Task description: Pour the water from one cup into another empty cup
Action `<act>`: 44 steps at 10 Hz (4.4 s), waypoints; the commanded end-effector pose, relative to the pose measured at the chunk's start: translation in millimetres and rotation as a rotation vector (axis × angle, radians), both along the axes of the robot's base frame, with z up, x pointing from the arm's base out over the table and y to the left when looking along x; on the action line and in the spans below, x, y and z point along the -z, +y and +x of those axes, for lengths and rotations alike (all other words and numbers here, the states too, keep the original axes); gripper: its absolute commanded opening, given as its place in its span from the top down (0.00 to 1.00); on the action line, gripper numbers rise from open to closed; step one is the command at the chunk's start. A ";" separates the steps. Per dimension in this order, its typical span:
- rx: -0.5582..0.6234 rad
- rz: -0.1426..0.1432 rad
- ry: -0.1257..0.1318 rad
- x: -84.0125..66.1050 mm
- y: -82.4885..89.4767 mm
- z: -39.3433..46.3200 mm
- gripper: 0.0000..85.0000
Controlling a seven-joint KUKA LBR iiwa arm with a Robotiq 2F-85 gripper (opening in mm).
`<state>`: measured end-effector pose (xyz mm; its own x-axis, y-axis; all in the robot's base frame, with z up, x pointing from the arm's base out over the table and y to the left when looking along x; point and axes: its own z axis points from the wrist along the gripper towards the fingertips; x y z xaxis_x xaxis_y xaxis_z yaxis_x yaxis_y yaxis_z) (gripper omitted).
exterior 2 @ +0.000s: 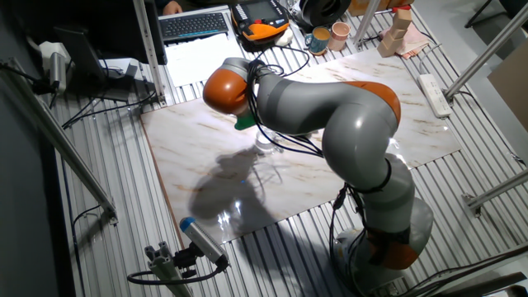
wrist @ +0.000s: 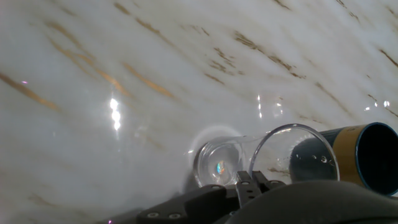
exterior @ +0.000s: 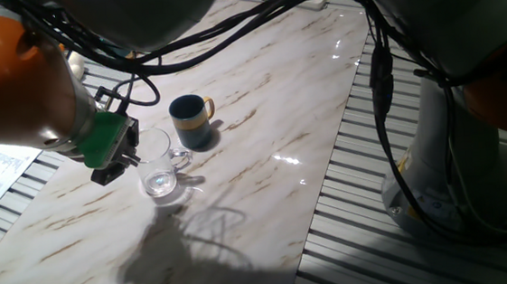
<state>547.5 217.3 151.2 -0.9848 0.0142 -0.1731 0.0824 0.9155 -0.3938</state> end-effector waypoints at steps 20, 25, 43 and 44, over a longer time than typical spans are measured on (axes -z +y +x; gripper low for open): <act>0.029 -0.004 0.018 -11.0 2.7 1.0 0.60; 0.001 0.076 0.082 -56.7 10.7 9.4 1.00; 0.114 0.319 0.127 -89.4 5.5 -2.4 1.00; 0.117 0.330 0.116 -90.3 5.1 -3.0 1.00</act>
